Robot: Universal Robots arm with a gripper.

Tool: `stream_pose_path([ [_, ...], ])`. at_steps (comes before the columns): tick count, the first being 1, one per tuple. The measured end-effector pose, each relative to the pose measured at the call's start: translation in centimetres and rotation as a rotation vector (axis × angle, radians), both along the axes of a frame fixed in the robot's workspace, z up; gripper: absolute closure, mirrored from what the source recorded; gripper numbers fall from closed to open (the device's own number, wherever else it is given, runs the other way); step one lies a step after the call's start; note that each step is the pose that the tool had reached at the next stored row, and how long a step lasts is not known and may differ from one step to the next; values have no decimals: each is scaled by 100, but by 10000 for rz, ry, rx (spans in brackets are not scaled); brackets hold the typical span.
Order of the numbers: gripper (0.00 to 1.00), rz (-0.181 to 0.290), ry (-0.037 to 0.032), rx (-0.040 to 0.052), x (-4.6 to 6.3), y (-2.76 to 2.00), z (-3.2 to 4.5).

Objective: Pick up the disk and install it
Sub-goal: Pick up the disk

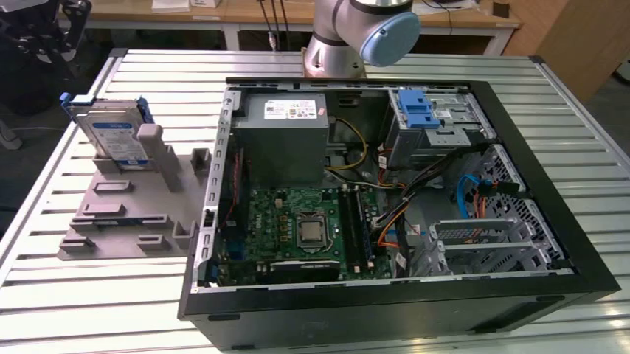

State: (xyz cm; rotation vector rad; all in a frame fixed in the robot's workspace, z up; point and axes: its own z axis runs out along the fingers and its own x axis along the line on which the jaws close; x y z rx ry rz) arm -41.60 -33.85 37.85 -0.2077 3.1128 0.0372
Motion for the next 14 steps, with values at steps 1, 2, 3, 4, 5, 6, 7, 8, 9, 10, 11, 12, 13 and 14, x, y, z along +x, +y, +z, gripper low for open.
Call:
stream_pose_path([
  [1,89,63,0,0,0,0,0],
  [2,89,131,1,0,0,0,0],
  [3,89,189,0,0,0,0,0],
  [4,89,255,1,0,0,0,0],
  [5,89,328,0,0,0,0,0],
  [6,89,396,0,0,0,0,0],
  [7,89,463,0,0,0,0,0],
  [8,89,531,0,0,0,0,0],
  [9,89,599,0,0,0,0,0],
  [10,89,667,0,0,0,0,0],
  [11,89,742,0,0,0,0,0],
  [12,89,810,0,0,0,0,0],
  [13,89,876,1,0,0,0,0],
  [14,89,940,1,0,0,0,0],
])
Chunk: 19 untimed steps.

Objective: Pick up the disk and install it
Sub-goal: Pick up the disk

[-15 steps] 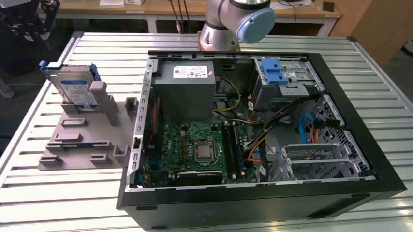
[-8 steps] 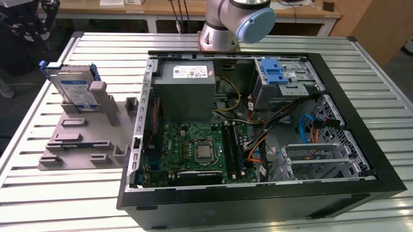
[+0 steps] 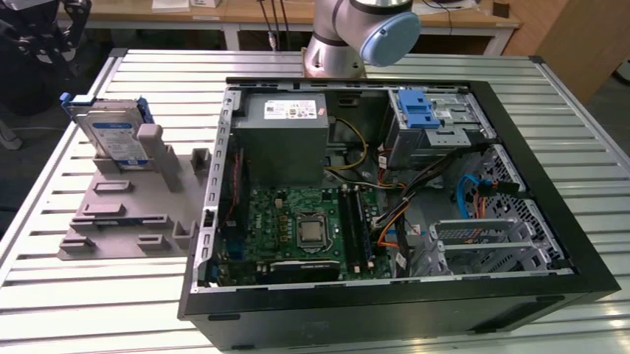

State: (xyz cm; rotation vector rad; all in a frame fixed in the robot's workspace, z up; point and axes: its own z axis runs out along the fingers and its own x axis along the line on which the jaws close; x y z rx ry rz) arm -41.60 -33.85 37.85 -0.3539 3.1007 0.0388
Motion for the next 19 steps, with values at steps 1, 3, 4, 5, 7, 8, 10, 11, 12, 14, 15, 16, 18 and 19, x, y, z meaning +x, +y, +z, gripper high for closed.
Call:
stream_pose_path([
  [1,89,62,0,0,0,0,0],
  [3,89,182,0,0,0,0,0],
  [4,89,244,0,0,0,0,0],
  [5,89,305,0,0,0,0,0],
  [7,89,430,0,0,0,0,0],
  [8,89,495,0,0,0,0,0],
  [10,89,623,-1,0,0,0,0],
  [11,89,688,0,0,0,0,0],
  [12,89,752,-1,0,0,0,0],
  [14,89,879,0,0,0,0,0],
  [15,89,942,0,0,0,0,0],
  [16,89,1003,0,0,0,0,0],
  [18,89,1133,0,0,0,0,0],
  [19,89,1194,0,0,0,0,0],
])
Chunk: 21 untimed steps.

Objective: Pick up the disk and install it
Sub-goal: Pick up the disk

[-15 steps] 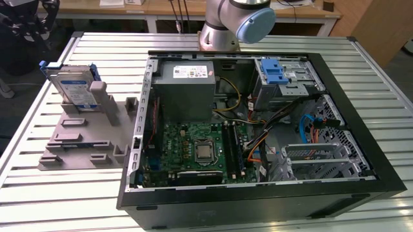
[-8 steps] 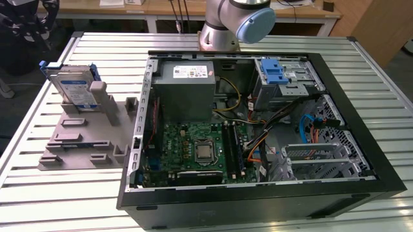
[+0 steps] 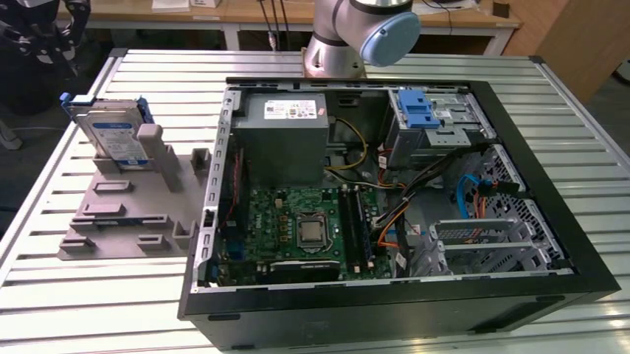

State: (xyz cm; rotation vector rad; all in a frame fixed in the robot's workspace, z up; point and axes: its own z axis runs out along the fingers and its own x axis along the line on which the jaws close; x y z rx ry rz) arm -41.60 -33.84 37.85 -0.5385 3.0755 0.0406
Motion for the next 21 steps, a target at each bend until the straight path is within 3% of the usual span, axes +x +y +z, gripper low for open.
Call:
stream_pose_path([
  [21,89,1527,0,0,0,0,0],
])
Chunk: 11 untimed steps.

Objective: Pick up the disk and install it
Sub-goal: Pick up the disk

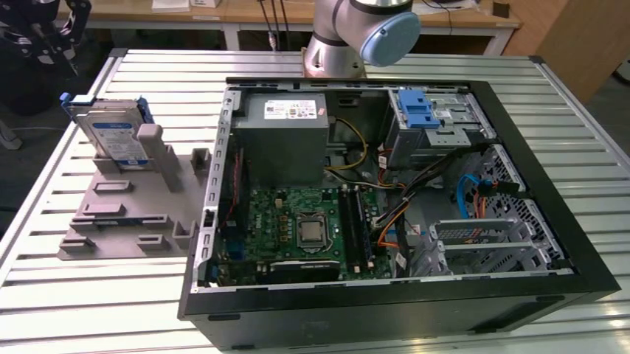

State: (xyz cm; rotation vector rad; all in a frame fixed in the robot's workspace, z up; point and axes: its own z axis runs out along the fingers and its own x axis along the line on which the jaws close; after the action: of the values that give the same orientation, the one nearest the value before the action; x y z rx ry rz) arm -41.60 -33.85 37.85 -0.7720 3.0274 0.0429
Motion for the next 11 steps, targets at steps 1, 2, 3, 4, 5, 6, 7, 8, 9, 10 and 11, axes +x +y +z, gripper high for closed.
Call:
stream_pose_path([
  [1,89,94,0,0,0,0,0],
  [2,89,191,0,0,0,0,0],
  [3,89,288,0,0,0,0,0],
  [4,89,393,0,0,0,0,0],
  [5,89,491,0,0,0,0,0],
  [6,89,593,0,0,0,0,0],
  [7,89,693,0,0,0,0,0],
  [8,89,796,0,0,0,0,0],
  [9,89,901,0,-1,0,0,0],
  [10,89,1016,0,0,0,0,0],
  [11,89,1136,0,0,0,0,0],
])
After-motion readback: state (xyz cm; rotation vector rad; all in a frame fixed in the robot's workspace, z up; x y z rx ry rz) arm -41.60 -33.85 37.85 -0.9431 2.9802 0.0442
